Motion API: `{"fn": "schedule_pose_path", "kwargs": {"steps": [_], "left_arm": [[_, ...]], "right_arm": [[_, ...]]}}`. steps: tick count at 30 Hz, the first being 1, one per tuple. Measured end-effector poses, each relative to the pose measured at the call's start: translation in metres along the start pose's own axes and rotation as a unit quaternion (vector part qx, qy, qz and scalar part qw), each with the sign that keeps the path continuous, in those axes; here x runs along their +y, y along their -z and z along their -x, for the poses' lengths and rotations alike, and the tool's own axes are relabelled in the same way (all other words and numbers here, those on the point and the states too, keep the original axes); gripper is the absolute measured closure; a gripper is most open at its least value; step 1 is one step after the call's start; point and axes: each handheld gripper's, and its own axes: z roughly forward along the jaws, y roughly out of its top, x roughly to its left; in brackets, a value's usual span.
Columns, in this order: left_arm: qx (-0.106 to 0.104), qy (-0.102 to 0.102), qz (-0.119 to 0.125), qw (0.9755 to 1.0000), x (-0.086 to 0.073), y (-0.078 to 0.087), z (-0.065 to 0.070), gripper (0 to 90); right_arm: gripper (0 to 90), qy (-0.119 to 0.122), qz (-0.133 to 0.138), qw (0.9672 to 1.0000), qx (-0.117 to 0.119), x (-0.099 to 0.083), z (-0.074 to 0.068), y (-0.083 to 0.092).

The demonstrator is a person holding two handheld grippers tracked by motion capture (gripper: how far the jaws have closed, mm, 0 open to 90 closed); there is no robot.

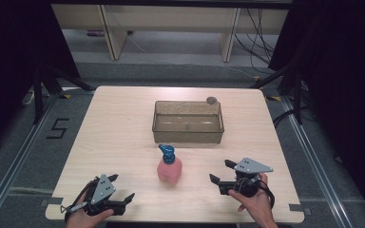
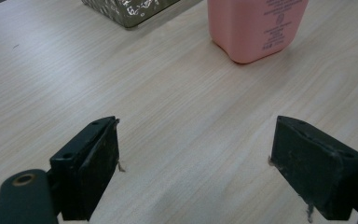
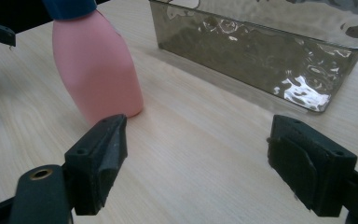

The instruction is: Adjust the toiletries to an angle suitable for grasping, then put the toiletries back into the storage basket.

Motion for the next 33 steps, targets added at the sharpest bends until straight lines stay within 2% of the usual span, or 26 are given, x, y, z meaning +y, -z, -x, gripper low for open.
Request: {"fn": "schedule_pose_path", "kwargs": {"steps": [1,2,3,6,7,10,14,16,18,19,22,23,24,26,31,33], "left_arm": [[-0.003,0.005,-0.002,1.0,0.0,-0.001,0.0,14.7],[-0.003,-0.006,-0.009,0.9999,0.0,0.0,-0.002,14.6],[-0.003,-0.006,-0.009,0.9999,0.0,0.0,-0.002,14.6],[-0.005,0.0,-0.002,1.0,0.0,-0.001,0.0,14.7],[0.004,-0.003,0.0,1.0,0.0,-0.001,0.0,14.6],[-0.003,0.007,0.0,1.0,0.0,-0.001,0.0,14.6],[0.0,0.007,0.003,1.0,-0.001,0.0,0.0,14.6],[0.001,0.003,0.001,1.0,-0.001,0.0,0.0,14.6],[-0.001,0.005,0.004,1.0,-0.001,0.0,0.001,14.6],[-0.001,0.004,0.003,1.0,0.0,0.001,0.001,14.6],[0.002,0.007,0.011,0.9999,-0.001,0.0,0.0,14.6],[0.002,0.007,0.011,0.9999,-0.001,0.0,0.0,14.7],[0.001,0.004,0.005,1.0,0.0,0.001,0.0,14.7],[0.001,0.002,0.002,1.0,0.0,0.001,0.001,14.6],[-0.001,0.006,0.008,0.9999,-0.001,0.001,0.001,14.6],[-0.001,0.007,0.009,0.9999,-0.001,0.002,0.001,14.6]], "right_arm": [[21.0,-0.012,-0.001,0.9999,0.01,0.001,-0.001,-0.001],[21.3,-0.018,-0.01,0.9997,0.011,0.002,-0.002,0.0],[21.5,0.0,-0.003,1.0,0.008,0.002,-0.001,-0.002],[21.8,-0.012,-0.01,0.9998,0.011,0.003,-0.004,-0.002],[21.8,0.004,0.001,0.9999,0.012,0.005,-0.003,-0.004],[21.7,0.012,-0.001,0.9999,0.012,0.007,-0.004,-0.008],[21.7,-0.001,-0.002,0.9997,0.025,0.01,-0.009,-0.013],[21.7,0.018,-0.001,0.9996,0.02,0.011,-0.009,-0.016],[21.7,0.015,-0.006,0.9996,0.022,0.012,-0.011,-0.017],[21.7,0.022,-0.005,0.9994,0.025,0.013,-0.012,-0.019],[21.7,0.025,-0.006,0.9993,0.026,0.015,-0.014,-0.021],[21.7,0.013,-0.007,0.9995,0.027,0.015,-0.016,-0.022],[21.7,0.023,-0.004,0.9993,0.029,0.016,-0.014,-0.023],[21.5,0.021,-0.004,0.9992,0.034,0.017,-0.015,-0.024],[21.1,0.002,-0.002,0.9993,0.039,0.02,-0.018,-0.027],[21.2,0.003,-0.008,0.9993,0.036,0.023,-0.019,-0.026]]}}
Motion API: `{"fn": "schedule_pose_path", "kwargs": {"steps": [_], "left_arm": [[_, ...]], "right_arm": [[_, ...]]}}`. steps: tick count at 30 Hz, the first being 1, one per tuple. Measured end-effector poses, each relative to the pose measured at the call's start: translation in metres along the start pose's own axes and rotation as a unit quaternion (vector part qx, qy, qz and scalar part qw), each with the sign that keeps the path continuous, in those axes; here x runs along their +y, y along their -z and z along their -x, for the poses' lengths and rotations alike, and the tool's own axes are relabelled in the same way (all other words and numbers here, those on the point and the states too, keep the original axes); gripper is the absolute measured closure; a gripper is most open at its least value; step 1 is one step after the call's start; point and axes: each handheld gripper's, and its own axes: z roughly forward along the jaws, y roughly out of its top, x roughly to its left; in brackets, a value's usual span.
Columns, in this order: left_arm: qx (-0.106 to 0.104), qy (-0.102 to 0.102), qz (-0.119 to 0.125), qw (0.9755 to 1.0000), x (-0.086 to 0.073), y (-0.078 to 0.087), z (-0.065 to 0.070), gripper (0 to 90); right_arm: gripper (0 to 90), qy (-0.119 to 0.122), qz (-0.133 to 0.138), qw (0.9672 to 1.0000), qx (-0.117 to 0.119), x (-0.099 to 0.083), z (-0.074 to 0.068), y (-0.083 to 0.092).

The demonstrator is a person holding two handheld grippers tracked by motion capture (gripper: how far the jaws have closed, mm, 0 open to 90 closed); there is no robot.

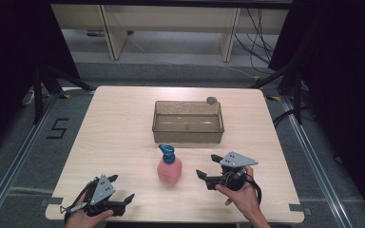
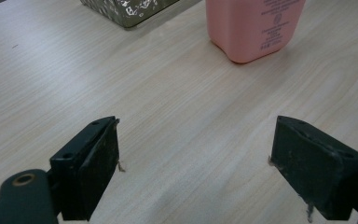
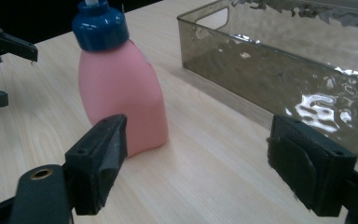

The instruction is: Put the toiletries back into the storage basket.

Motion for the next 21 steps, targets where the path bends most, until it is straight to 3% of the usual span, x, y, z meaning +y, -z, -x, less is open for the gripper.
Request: {"fn": "schedule_pose_path", "kwargs": {"steps": [2,3,5,6,10,12,17,21], "left_arm": [[0.0,-0.006,-0.002,1.0,0.0,0.0,-0.001,14.6],[-0.003,-0.008,-0.004,1.0,0.001,0.0,0.0,14.6],[-0.003,0.0,0.004,1.0,0.0,0.001,0.001,14.6],[0.002,-0.002,0.003,1.0,0.0,0.001,0.0,14.6],[0.005,-0.005,0.001,1.0,0.001,0.001,-0.001,14.7],[-0.003,-0.006,0.003,1.0,0.001,0.001,0.0,14.6],[0.0,-0.003,0.001,1.0,0.0,0.001,-0.001,14.6],[-0.003,-0.002,0.002,1.0,0.001,0.001,-0.002,14.6]], "right_arm": [[21.2,0.018,0.01,0.9998,-0.002,0.002,0.002,-0.003],[21.2,0.02,0.012,0.9997,0.008,0.003,0.002,-0.005],[21.4,0.024,0.009,0.9997,-0.002,0.005,0.001,-0.006],[21.5,0.024,0.012,0.9996,0.011,0.006,0.0,-0.009],[21.9,0.011,0.01,0.9998,0.015,0.011,-0.005,-0.012],[21.9,0.019,0.008,0.9997,0.012,0.013,-0.008,-0.013],[22.0,0.04,0.018,0.9988,0.022,0.018,-0.011,-0.019],[23.2,0.029,0.023,0.9986,0.038,0.023,-0.018,-0.026]]}}
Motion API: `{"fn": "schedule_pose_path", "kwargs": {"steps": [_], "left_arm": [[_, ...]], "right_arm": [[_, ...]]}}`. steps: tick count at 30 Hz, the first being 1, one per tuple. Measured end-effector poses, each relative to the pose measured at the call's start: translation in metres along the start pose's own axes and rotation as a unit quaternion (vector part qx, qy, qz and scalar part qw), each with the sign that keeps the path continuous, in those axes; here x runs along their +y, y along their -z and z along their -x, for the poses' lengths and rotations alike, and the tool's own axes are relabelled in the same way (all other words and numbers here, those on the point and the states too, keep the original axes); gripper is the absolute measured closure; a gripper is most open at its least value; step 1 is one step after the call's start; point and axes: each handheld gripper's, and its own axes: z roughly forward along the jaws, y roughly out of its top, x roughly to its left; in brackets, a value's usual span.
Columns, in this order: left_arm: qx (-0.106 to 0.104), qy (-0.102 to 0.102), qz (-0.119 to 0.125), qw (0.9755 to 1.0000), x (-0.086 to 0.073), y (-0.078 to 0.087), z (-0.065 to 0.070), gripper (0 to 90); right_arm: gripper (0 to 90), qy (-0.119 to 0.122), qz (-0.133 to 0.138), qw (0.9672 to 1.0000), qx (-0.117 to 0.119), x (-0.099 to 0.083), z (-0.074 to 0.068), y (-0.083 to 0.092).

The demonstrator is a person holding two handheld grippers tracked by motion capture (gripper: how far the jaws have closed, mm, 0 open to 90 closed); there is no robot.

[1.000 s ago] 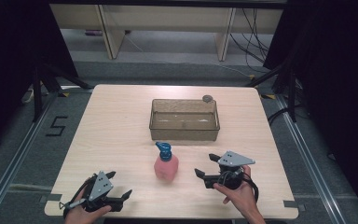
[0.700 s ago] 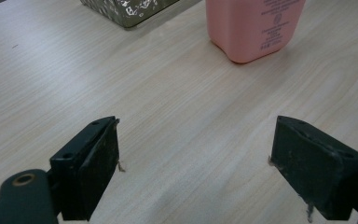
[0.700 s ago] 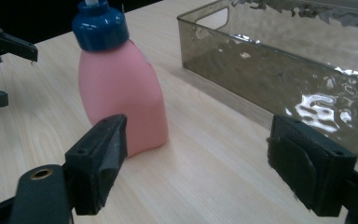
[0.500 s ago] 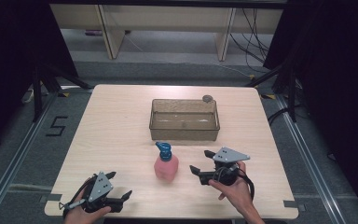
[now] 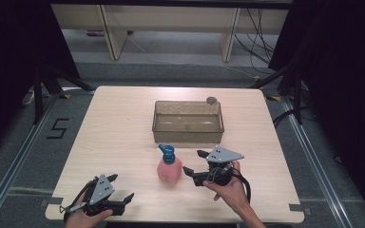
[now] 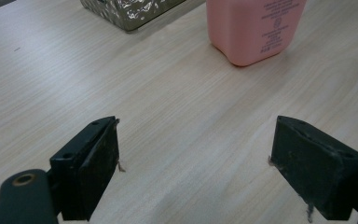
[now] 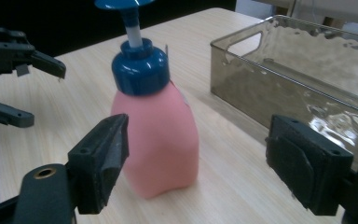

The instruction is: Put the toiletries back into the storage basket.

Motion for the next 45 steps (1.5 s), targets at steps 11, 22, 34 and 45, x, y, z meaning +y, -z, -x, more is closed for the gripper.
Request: {"fn": "schedule_pose_path", "kwargs": {"steps": [11,22,34,45], "left_arm": [[0.0,0.001,0.0,1.0,0.0,0.0,0.0,14.6],[0.0,0.002,-0.001,1.0,0.0,0.0,0.0,14.6],[-0.002,0.002,0.001,1.0,0.0,0.0,0.0,14.6],[-0.002,0.002,0.0,1.0,0.0,0.0,0.0,14.6]], "right_arm": [[26.4,0.026,0.001,0.9995,0.019,0.008,-0.005,-0.014],[30.3,0.029,0.0,0.9992,0.027,0.014,-0.013,-0.021],[33.0,0.041,0.013,0.9985,0.034,0.024,-0.019,-0.029],[38.1,0.042,0.017,0.998,0.042,0.027,-0.022,-0.042]]}}
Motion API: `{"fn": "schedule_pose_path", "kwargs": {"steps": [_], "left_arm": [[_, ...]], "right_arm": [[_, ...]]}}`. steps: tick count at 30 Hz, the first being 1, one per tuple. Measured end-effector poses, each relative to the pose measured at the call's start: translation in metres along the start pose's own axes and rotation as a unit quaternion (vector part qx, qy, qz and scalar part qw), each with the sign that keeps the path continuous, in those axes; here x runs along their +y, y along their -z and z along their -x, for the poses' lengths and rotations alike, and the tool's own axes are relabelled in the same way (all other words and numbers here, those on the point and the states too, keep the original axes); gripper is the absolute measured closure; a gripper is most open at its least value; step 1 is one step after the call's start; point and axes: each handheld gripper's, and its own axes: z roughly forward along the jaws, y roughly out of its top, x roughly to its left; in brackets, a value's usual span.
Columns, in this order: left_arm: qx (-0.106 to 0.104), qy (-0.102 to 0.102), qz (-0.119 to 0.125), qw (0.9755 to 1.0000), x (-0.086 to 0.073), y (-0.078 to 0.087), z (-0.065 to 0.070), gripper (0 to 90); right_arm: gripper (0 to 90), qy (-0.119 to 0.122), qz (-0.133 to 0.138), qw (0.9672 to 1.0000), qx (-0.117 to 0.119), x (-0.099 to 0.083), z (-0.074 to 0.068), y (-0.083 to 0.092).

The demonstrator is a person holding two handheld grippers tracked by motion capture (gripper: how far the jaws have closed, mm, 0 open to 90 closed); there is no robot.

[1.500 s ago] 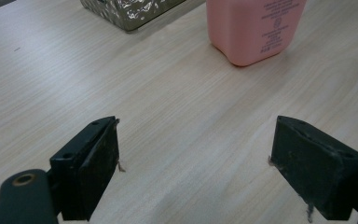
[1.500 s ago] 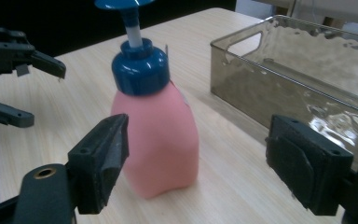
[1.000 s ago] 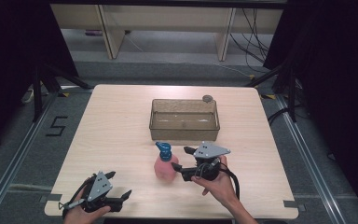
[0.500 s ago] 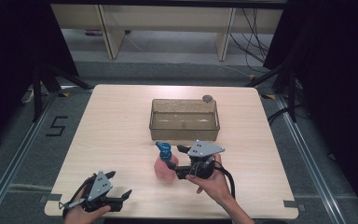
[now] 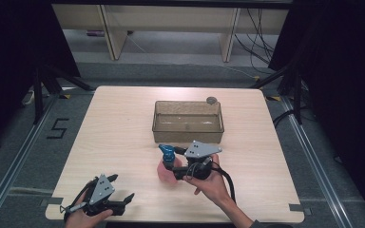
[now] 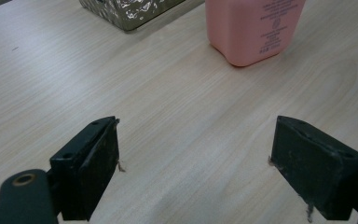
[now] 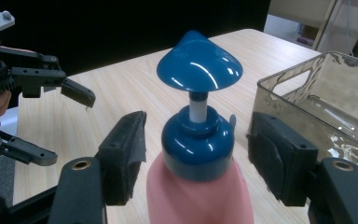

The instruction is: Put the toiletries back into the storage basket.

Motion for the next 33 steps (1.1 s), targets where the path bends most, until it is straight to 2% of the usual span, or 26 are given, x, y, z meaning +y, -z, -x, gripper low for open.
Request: {"fn": "schedule_pose_path", "kwargs": {"steps": [3,4,5,9,11,13,14,17,18,21,22,25,26,29,30,32,33], "left_arm": [[-0.002,0.002,-0.001,1.0,0.0,0.0,0.0,14.6],[0.0,0.0,0.0,1.0,0.0,0.0,0.0,14.6],[0.0,0.0,0.0,1.0,0.0,0.0,0.0,14.6],[0.001,0.004,0.002,1.0,0.0,0.0,0.001,14.6],[0.004,-0.003,0.003,1.0,0.0,0.0,-0.001,14.6],[0.003,-0.003,0.002,1.0,0.0,0.0,-0.001,14.6],[0.001,0.002,0.004,1.0,0.0,0.0,0.001,14.6],[0.001,0.0,0.004,1.0,0.0,0.0,0.0,14.6],[0.003,0.001,0.004,1.0,0.0,0.001,0.001,14.6],[0.004,-0.001,0.003,1.0,0.0,0.0,0.0,14.6],[0.005,-0.006,0.001,1.0,0.0,0.0,-0.001,14.6],[0.004,-0.001,0.002,1.0,0.0,0.001,0.001,14.6],[0.004,-0.002,0.003,1.0,0.0,0.0,0.0,14.6],[0.005,-0.006,0.001,1.0,0.0,0.0,-0.001,14.6],[0.003,-0.002,0.002,1.0,0.0,0.001,0.001,14.7],[0.004,-0.004,0.001,1.0,0.0,0.001,0.0,14.7],[0.004,-0.004,0.001,1.0,0.0,0.001,0.0,14.6]], "right_arm": [[39.2,0.003,-0.006,1.0,-0.003,0.001,0.001,0.0],[39.7,-0.009,-0.004,0.9999,0.002,0.001,-0.001,-0.002],[40.0,0.003,0.0,1.0,0.002,0.001,0.001,-0.003],[40.8,0.005,0.0,1.0,0.001,0.002,0.001,-0.007],[40.9,-0.001,0.001,1.0,0.009,0.001,0.0,-0.011],[41.5,0.003,-0.005,1.0,0.0,0.001,-0.001,-0.012],[42.1,-0.005,-0.003,1.0,-0.003,0.001,-0.002,-0.013],[42.5,-0.005,-0.006,1.0,-0.001,0.001,-0.002,-0.014],[43.1,0.003,-0.005,1.0,0.002,0.001,-0.002,-0.017],[43.7,-0.001,-0.009,1.0,0.004,0.001,-0.003,-0.019],[43.9,0.008,-0.009,0.9999,-0.001,0.001,-0.002,-0.02],[44.2,0.008,-0.005,1.0,-0.001,0.0,-0.002,-0.022],[44.7,0.003,-0.009,0.9999,0.008,0.0,-0.002,-0.022],[45.1,-0.003,-0.009,0.9999,0.005,-0.001,-0.003,-0.023],[45.9,-0.003,-0.009,1.0,0.001,-0.001,-0.003,-0.022],[46.4,0.004,-0.008,0.9999,-0.005,-0.001,-0.003,-0.022],[46.9,-0.001,-0.01,1.0,0.0,-0.001,-0.003,-0.023]]}}
